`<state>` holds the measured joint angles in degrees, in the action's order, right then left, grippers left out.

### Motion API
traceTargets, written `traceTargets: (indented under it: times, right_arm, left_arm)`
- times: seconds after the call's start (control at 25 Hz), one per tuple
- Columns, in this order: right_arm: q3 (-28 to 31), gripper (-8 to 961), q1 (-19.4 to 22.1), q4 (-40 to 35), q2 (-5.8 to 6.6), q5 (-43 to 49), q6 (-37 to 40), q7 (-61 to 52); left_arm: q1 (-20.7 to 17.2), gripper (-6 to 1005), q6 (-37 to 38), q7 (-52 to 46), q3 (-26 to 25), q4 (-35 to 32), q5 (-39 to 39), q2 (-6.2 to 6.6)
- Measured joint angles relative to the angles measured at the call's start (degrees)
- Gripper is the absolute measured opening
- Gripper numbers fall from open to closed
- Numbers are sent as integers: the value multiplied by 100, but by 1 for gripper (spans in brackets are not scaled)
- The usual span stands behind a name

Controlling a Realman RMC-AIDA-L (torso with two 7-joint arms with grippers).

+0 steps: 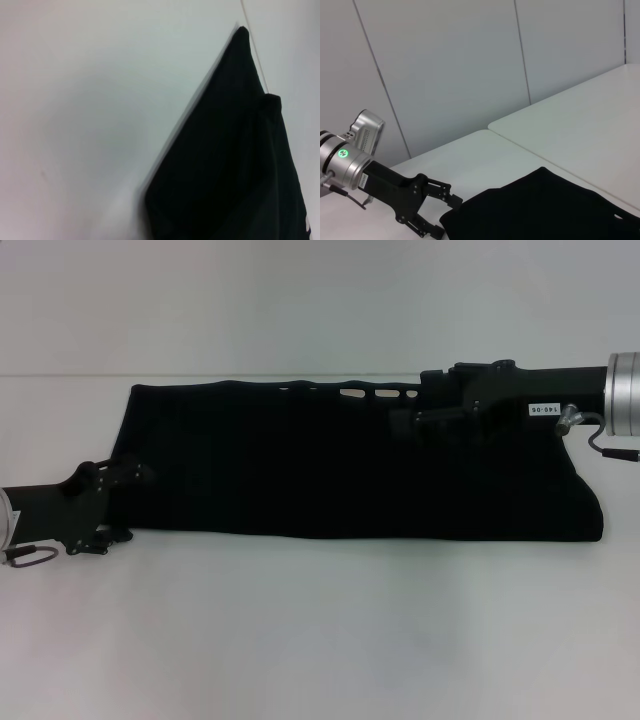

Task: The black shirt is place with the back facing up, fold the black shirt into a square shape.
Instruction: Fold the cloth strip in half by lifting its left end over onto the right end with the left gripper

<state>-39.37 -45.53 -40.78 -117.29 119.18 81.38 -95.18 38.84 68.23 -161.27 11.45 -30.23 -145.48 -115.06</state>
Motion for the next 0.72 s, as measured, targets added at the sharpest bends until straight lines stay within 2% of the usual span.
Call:
traceTargets:
  times: [0.72]
  right_arm:
    - [0,931,-36,0,13,0,-28,-9]
  left_arm:
    - [-38,962,-202,21,30,-1,-16,-7]
